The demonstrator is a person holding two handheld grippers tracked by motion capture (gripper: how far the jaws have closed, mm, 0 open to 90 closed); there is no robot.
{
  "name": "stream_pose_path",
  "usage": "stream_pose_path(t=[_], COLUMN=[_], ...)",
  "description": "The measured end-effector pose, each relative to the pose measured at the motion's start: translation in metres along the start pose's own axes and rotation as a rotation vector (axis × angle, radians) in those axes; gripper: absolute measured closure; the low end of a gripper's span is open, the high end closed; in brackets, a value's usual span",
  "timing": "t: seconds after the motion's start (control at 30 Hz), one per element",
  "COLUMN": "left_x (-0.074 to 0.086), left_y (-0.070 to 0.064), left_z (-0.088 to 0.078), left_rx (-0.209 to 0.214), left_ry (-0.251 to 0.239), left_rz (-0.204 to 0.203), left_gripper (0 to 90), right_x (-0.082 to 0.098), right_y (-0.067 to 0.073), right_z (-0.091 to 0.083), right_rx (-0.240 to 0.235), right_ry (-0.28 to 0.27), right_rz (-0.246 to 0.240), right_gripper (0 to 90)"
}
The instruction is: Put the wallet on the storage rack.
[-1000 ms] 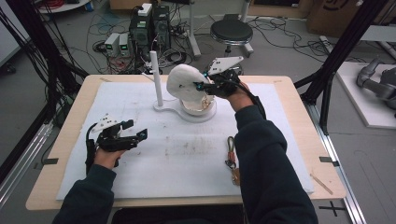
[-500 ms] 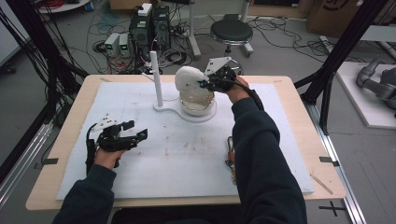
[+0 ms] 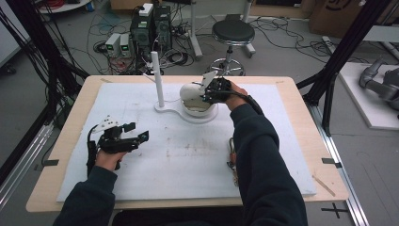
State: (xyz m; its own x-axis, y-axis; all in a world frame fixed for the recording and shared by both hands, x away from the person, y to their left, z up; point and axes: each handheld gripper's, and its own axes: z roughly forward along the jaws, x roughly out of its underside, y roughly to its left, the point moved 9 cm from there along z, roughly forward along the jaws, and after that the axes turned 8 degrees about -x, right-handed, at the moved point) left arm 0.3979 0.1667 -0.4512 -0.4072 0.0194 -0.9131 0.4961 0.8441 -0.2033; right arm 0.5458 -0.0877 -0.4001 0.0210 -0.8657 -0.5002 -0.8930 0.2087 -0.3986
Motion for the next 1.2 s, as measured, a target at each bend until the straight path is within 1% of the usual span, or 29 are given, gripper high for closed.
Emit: stream_pose_path(t=[0.03,0.07,0.1,0.13,0.17,0.23,0.27,0.3,0.33,0.37,0.4,0.47,0.5,0.57,0.6,0.63,0.67,0.7,0.73,0.77,0.8,0.83,0.87,0.9,0.97,1.0,1.03,1.13,1.2], left_x=[0.000,0.000,0.000,0.001,0.001,0.001,0.001,0.001,0.001,0.001,0.001,0.002,0.002,0.002,0.002,0.001,0.001,0.001,0.001,0.001,0.001,0.002,0.002,0.002,0.003,0.004,0.004,0.004,0.003], left_y=[0.000,0.000,0.000,0.000,0.000,0.000,0.000,0.000,0.000,0.000,0.001,0.000,0.000,0.000,0.000,0.001,0.001,0.001,0.001,0.001,0.001,0.002,0.003,0.004,0.005,0.006,0.007,0.009,0.010], left_z=[0.000,0.000,0.000,0.000,0.000,0.000,0.000,0.000,0.000,0.000,0.000,0.000,0.000,0.000,0.000,0.000,0.000,-0.001,-0.001,-0.001,-0.001,-0.001,-0.002,-0.002,-0.001,-0.001,-0.001,-0.001,-0.001], left_rx=[0.001,0.000,0.001,0.001,0.001,0.001,0.001,0.001,0.001,0.000,0.000,0.002,0.001,0.001,0.001,0.001,0.002,0.007,0.009,0.008,0.009,0.008,0.006,0.001,-0.010,-0.012,-0.018,-0.032,-0.042], left_ry=[0.002,0.003,0.002,0.005,0.006,0.007,0.007,0.007,0.006,0.007,0.008,0.012,0.009,0.009,0.009,0.008,0.005,0.004,0.004,0.002,0.002,0.007,0.007,0.007,0.001,0.008,0.015,0.013,0.005], left_rz=[-0.002,-0.001,-0.004,-0.002,-0.003,-0.004,-0.004,-0.006,-0.009,-0.008,-0.007,-0.011,-0.016,-0.015,-0.015,-0.012,-0.013,-0.016,-0.008,-0.003,-0.001,0.002,0.009,0.026,0.041,0.045,0.043,0.028,0.022], left_gripper=[20.9,20.9,20.9,20.9,20.9,20.9,20.9,20.9,20.9,20.9,20.9,20.9,20.9,20.9,20.9,20.9,20.9,21.1,21.9,22.0,22.1,22.1,22.0,22.0,21.6,21.5,21.5,20.0,19.0], right_x=[0.000,-0.006,-0.006,-0.010,-0.014,-0.023,-0.028,-0.028,-0.025,-0.025,-0.020,-0.021,-0.021,-0.022,-0.023,-0.022,-0.021,-0.019,-0.017,-0.011,-0.004,0.002,0.010,0.018,0.039,0.047,0.056,0.083,0.101], right_y=[0.000,0.001,0.001,0.001,0.002,0.004,0.006,0.006,0.006,0.006,0.007,0.007,0.008,0.008,0.008,0.008,0.009,0.009,0.010,0.011,0.014,0.017,0.020,0.024,0.031,0.035,0.041,0.062,0.076], right_z=[0.000,-0.006,-0.006,-0.011,-0.015,-0.022,-0.026,-0.026,-0.020,-0.020,-0.013,-0.013,-0.013,-0.018,-0.022,-0.026,-0.031,-0.037,-0.043,-0.050,-0.054,-0.056,-0.060,-0.065,-0.070,-0.074,-0.077,-0.086,-0.089], right_rx=[0.000,-0.026,-0.026,-0.043,-0.061,-0.100,-0.129,-0.129,-0.129,-0.129,-0.121,-0.114,-0.105,-0.096,-0.095,-0.096,-0.095,-0.074,-0.044,-0.031,-0.037,-0.050,-0.047,-0.044,-0.074,-0.066,-0.073,-0.064,-0.049], right_ry=[0.000,-0.068,-0.068,-0.103,-0.144,-0.219,-0.265,-0.265,-0.232,-0.232,-0.181,-0.182,-0.182,-0.198,-0.208,-0.225,-0.241,-0.264,-0.298,-0.339,-0.356,-0.350,-0.345,-0.357,-0.283,-0.296,-0.299,-0.311,-0.306], right_rz=[0.000,0.071,0.071,0.102,0.120,0.152,0.165,0.165,0.168,0.168,0.170,0.174,0.185,0.200,0.228,0.243,0.263,0.286,0.313,0.351,0.372,0.398,0.427,0.450,0.527,0.565,0.592,0.663,0.681], right_gripper=[58.6,51.4,51.4,51.9,53.2,63.7,73.8,73.8,79.5,79.5,79.4,78.9,77.6,69.0,66.0,63.2,57.5,50.9,48.7,48.1,45.0,41.2,40.2,39.0,31.0,31.1,31.3,31.1,31.1])
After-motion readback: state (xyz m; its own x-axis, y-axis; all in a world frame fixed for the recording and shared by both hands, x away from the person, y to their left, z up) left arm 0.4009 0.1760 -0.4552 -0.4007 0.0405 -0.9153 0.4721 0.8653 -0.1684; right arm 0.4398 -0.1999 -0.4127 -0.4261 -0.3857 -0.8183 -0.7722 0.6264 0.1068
